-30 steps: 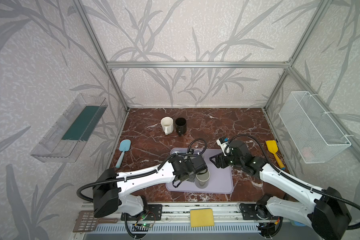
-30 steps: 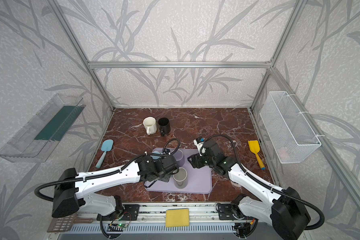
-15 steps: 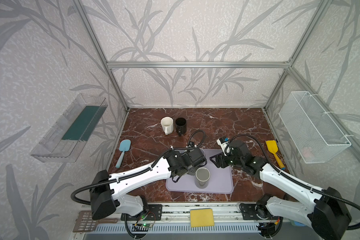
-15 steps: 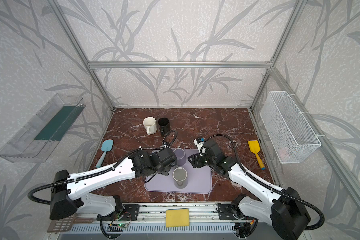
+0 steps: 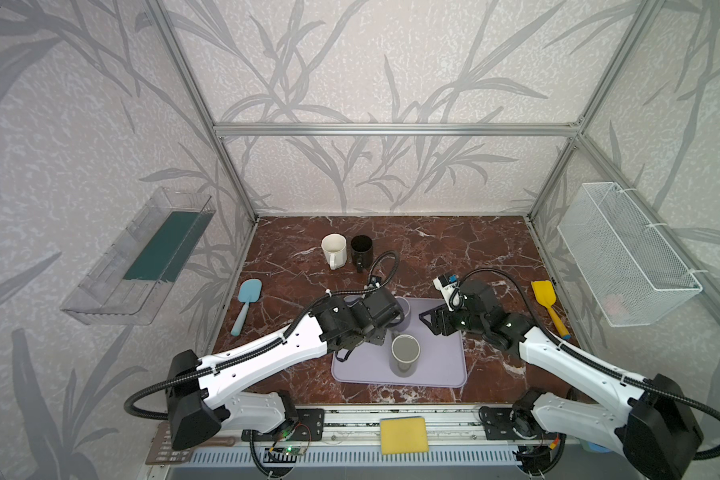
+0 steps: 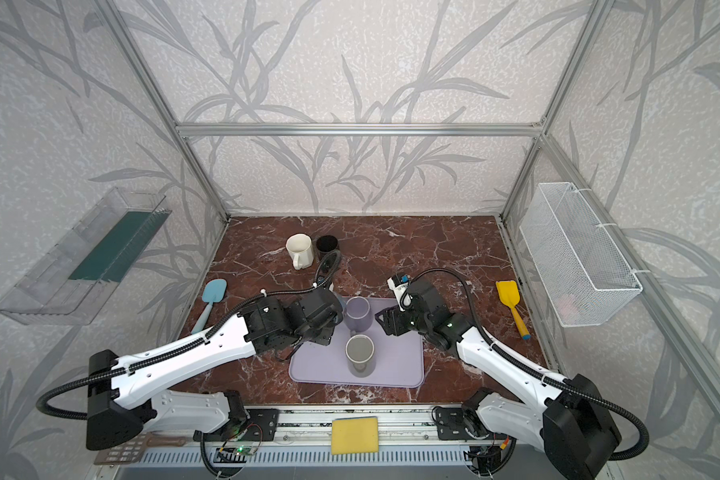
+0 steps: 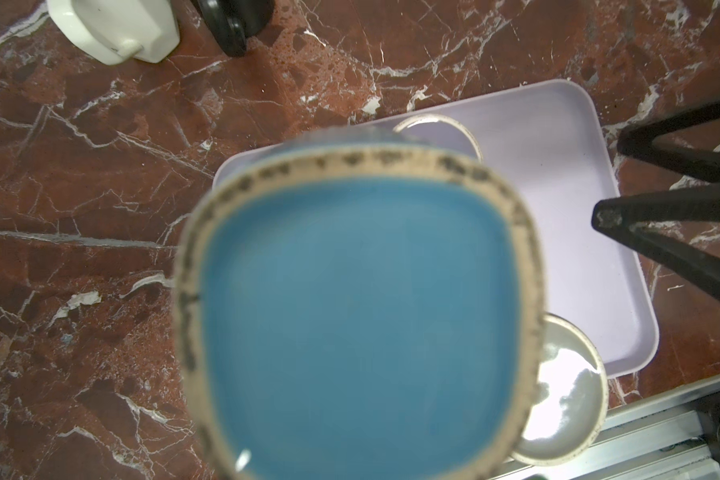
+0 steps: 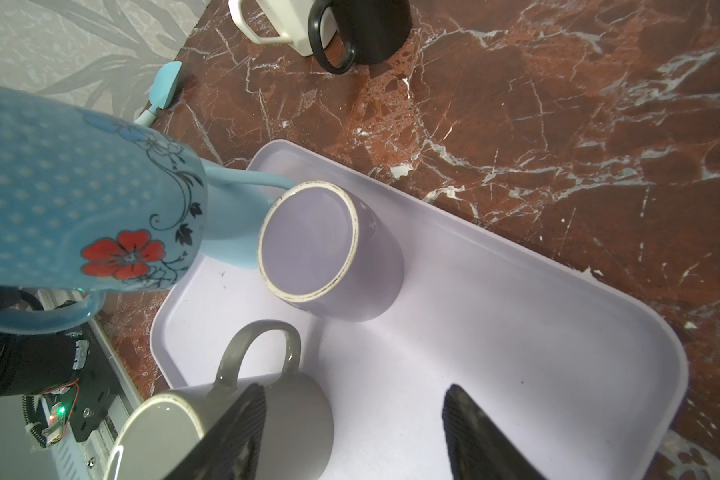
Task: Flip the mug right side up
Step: 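Carry the dotted blue mug up while the right gripper rises to meet it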
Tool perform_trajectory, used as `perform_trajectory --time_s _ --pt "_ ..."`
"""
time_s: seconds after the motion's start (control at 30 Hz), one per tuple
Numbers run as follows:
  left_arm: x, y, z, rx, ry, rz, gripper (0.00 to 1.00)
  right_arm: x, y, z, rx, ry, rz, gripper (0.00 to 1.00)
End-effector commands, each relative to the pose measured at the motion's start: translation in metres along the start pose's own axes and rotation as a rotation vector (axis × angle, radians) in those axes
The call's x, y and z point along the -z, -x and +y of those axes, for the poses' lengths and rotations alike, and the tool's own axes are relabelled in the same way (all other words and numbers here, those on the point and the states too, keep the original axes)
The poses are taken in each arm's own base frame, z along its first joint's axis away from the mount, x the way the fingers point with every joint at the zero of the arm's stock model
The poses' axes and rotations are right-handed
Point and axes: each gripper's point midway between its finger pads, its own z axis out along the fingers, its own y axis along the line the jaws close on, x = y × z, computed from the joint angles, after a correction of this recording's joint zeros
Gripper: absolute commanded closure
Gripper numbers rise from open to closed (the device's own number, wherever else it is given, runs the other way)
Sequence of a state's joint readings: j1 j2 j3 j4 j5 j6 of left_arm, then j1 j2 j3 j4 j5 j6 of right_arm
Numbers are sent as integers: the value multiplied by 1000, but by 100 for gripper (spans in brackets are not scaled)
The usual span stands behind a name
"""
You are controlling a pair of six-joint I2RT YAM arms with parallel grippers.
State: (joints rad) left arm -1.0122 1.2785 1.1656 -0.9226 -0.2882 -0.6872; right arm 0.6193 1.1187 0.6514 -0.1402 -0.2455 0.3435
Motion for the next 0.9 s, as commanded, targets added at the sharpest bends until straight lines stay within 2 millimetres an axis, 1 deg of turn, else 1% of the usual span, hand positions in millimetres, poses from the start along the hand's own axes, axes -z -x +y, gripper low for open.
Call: perform_trajectory --time_s 0.0,0.13,0.27,0.4,0.53,0.87 --pt "21 40 -3 34 -49 -139 100 0 4 2 2 18 -9 32" --pt "24 58 -7 44 -88 -189 100 2 8 3 -5 21 -30 32" --pt "26 78 -9 55 -116 -233 100 7 16 9 -10 45 -58 32" --pt "30 92 -10 35 -111 -267 100 10 22 13 -15 67 -82 32" --pt "38 107 -11 35 -132 -314 100 11 31 19 -38 118 -111 32" --pt "66 139 -22 34 -238 -425 100 22 66 41 -95 292 -233 31"
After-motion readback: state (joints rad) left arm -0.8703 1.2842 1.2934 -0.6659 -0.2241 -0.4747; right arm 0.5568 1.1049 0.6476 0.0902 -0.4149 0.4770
